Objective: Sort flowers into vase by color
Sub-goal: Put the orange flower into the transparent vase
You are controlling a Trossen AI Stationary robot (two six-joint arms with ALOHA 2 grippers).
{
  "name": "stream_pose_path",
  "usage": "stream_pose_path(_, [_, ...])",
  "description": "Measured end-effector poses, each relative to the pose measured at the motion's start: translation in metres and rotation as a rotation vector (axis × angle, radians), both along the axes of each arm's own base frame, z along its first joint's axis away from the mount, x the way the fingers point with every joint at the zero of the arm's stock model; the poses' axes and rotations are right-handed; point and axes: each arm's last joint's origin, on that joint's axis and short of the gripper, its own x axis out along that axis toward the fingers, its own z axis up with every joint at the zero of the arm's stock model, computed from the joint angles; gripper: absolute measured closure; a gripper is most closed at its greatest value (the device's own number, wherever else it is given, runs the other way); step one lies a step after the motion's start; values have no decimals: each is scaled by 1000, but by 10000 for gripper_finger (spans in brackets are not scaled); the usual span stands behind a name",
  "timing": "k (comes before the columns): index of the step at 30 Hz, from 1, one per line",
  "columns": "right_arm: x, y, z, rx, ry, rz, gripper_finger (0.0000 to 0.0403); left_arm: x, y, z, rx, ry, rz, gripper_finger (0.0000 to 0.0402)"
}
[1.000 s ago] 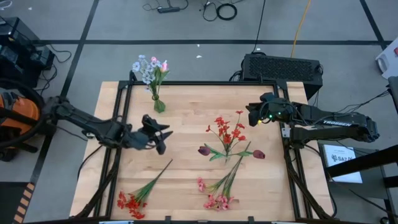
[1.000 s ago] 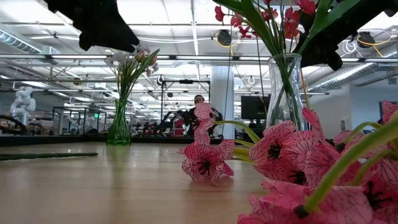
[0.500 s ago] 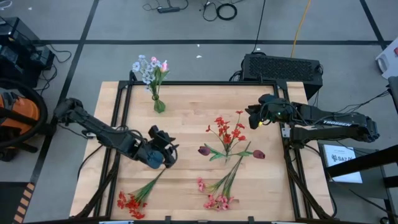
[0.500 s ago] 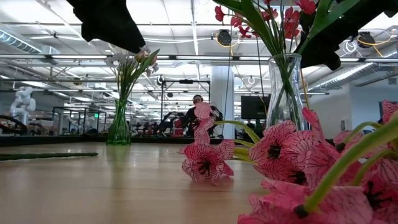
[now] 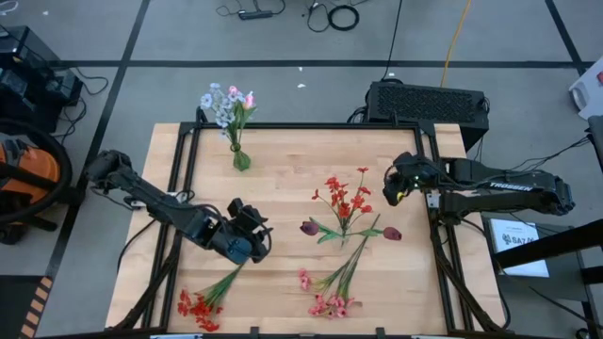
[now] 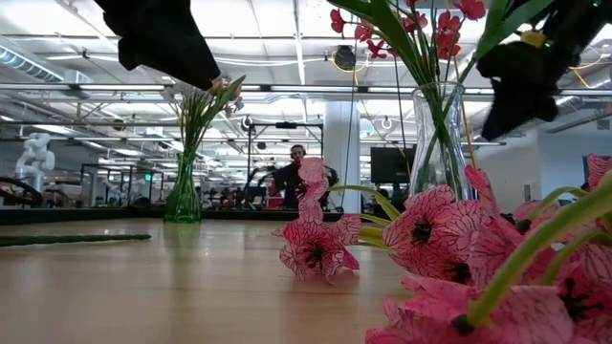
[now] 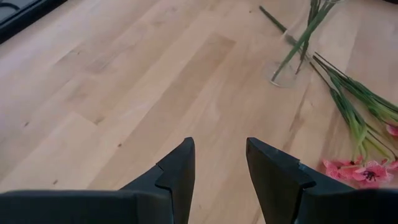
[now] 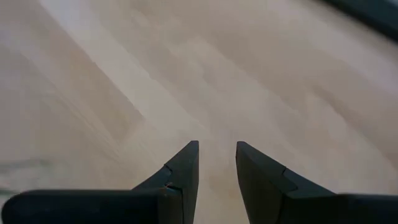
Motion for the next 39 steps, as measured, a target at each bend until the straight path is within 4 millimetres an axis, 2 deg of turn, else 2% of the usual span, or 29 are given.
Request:
stream_pose_path(7, [-17, 4, -11, 105, 174, -62, 305, 0, 1, 0, 2, 3, 2, 252])
stream_pose_path(39, [-25, 7, -15, 161, 267, -39, 305, 0, 1, -1, -9, 4, 12, 252])
